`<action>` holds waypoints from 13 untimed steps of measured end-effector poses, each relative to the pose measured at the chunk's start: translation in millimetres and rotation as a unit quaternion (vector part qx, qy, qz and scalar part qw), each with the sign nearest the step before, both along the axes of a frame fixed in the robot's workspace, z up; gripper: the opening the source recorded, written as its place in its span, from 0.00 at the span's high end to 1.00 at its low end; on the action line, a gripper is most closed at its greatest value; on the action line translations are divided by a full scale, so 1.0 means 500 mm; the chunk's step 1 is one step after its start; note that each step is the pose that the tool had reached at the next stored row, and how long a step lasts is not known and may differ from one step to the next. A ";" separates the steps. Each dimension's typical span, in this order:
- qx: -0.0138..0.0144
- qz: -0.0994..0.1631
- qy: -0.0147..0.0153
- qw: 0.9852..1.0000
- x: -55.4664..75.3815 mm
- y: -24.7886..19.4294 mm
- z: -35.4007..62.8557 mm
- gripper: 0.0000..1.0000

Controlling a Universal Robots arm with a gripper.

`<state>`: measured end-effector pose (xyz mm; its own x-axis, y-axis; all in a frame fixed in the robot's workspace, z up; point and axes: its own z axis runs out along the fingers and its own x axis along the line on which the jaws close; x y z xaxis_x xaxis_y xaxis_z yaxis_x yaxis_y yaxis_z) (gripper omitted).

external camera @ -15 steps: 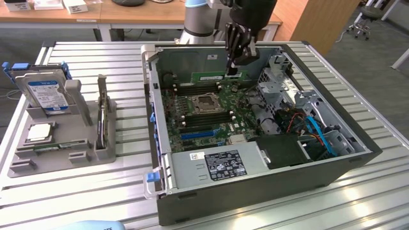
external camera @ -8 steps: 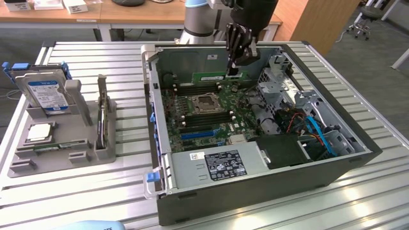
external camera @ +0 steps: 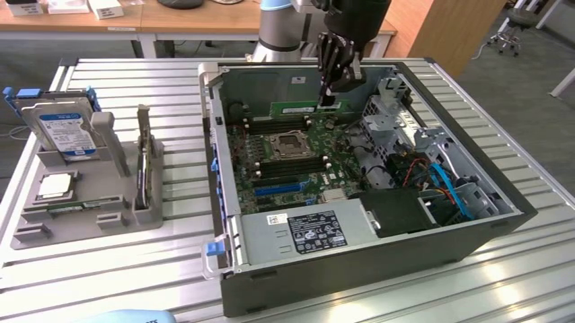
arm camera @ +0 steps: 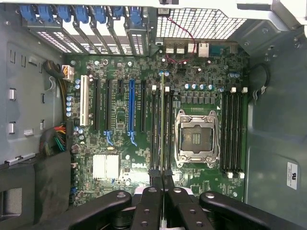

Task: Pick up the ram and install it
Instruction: 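Insert the ram into the slot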

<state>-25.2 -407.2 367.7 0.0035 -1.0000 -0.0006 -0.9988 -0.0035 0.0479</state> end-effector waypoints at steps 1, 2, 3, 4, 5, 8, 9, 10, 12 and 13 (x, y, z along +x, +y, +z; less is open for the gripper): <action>0.000 0.000 0.000 1.000 0.000 0.0000 0.000 0.88; 0.000 0.000 0.000 1.000 0.000 0.0000 -0.001 0.88; 0.000 0.000 0.000 1.000 0.000 0.0000 -0.002 0.88; 0.000 0.000 0.000 1.000 0.000 0.0000 -0.003 0.88; 0.000 0.000 0.000 1.000 0.000 0.0000 -0.005 0.88; 0.000 0.000 0.000 1.000 0.000 0.0000 -0.011 0.88; 0.000 0.000 0.000 1.000 0.000 0.0000 -0.014 0.88; 0.000 0.000 0.000 1.000 0.000 0.0000 -0.016 0.88; 0.000 0.000 0.000 1.000 0.000 0.0000 -0.022 0.88; 0.000 0.000 0.000 1.000 0.000 0.0000 -0.024 0.88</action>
<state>-25.1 -407.2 355.5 0.0035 -1.0000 -0.0007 -0.9989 -0.0035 0.0471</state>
